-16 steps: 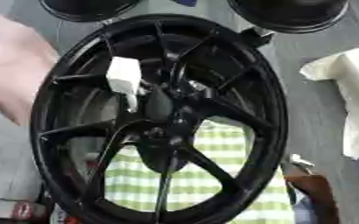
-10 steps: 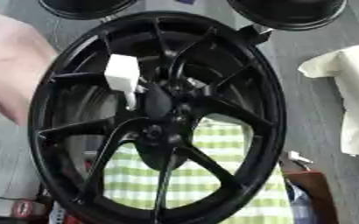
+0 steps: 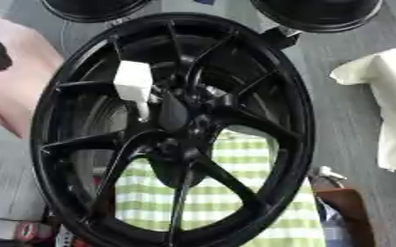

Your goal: Pull the pin out of the wheel hub.

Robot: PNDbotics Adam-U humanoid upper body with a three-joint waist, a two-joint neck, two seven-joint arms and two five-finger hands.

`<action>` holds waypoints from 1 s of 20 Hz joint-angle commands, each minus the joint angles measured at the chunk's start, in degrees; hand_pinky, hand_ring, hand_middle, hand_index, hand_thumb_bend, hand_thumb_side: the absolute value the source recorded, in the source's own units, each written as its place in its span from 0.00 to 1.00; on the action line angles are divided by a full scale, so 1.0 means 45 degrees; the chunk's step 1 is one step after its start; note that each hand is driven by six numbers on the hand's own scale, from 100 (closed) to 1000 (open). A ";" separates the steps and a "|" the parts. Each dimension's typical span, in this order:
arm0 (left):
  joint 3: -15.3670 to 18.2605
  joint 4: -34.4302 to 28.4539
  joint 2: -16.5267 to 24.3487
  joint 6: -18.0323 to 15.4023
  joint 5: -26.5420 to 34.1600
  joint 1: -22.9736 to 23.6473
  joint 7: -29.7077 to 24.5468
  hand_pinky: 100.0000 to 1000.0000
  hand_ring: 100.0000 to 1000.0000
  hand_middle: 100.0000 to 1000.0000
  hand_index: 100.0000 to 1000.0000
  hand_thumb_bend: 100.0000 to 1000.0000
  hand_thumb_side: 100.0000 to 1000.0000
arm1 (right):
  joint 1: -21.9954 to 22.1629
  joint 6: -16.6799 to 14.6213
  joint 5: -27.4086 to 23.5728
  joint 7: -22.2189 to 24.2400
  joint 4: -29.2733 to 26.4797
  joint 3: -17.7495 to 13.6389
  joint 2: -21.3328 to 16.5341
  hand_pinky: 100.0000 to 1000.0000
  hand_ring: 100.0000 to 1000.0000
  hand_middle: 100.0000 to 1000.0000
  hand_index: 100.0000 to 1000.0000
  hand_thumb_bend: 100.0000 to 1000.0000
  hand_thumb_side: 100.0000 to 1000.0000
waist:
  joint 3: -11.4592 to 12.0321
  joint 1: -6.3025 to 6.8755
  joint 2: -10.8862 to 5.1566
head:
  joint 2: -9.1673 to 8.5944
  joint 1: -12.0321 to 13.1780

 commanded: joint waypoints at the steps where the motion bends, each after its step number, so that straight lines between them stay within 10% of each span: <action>1: -0.0360 -0.0098 -0.0020 0.0587 -0.0161 -0.0613 -0.0106 0.93 0.85 0.77 0.88 0.00 0.42 | -0.0189 0.0001 -0.0094 0.0111 -0.0013 -0.0039 -0.0396 0.98 0.79 0.64 0.59 0.00 0.51 | -0.0049 0.0012 -0.0224 | -0.0132 0.0127; 20: -0.2119 -0.0098 -0.2139 0.5020 -0.0941 -0.3498 0.0428 0.96 0.86 0.78 0.90 0.00 0.52 | -0.0484 0.0182 -0.0224 0.0448 0.0119 0.0157 -0.0198 0.99 0.80 0.64 0.59 0.00 0.54 | -0.0451 0.0098 -0.0172 | -0.0316 0.0696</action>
